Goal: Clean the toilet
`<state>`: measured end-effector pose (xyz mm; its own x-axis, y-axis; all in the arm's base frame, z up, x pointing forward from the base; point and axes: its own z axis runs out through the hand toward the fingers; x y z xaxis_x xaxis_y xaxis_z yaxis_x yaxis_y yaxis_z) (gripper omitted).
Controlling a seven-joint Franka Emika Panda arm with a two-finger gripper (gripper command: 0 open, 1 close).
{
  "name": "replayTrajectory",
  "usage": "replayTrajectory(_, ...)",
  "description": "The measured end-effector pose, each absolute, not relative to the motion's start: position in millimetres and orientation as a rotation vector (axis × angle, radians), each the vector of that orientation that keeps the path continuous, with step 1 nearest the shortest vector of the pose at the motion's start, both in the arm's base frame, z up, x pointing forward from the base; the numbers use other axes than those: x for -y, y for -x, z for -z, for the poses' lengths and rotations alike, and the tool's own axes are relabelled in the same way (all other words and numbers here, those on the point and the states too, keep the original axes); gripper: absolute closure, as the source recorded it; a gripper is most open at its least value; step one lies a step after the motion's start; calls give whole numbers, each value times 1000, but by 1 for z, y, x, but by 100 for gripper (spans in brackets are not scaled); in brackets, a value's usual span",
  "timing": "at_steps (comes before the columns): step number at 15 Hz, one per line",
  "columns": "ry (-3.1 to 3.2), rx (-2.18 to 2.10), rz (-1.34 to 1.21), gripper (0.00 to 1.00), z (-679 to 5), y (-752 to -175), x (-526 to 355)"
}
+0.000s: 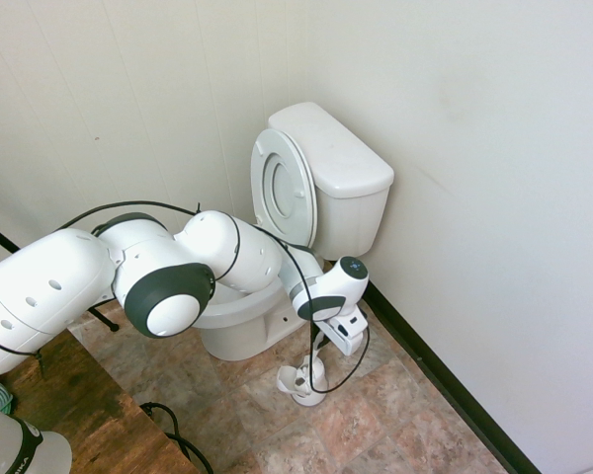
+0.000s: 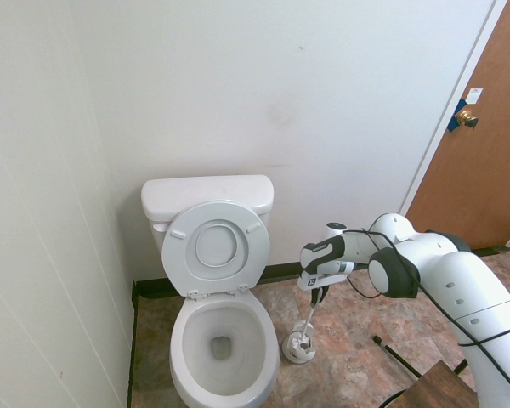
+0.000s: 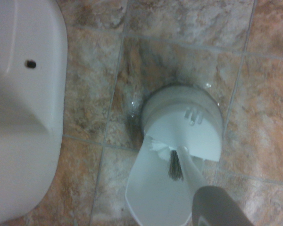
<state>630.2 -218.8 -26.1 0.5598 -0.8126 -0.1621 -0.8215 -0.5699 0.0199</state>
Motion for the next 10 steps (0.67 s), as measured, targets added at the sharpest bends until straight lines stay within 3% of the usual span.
replayTrajectory(5, 2693, -1447, -204, 100, 33, -580, 206)
replayTrajectory(10, 2687, -1452, -201, 100, 29, -575, 200)
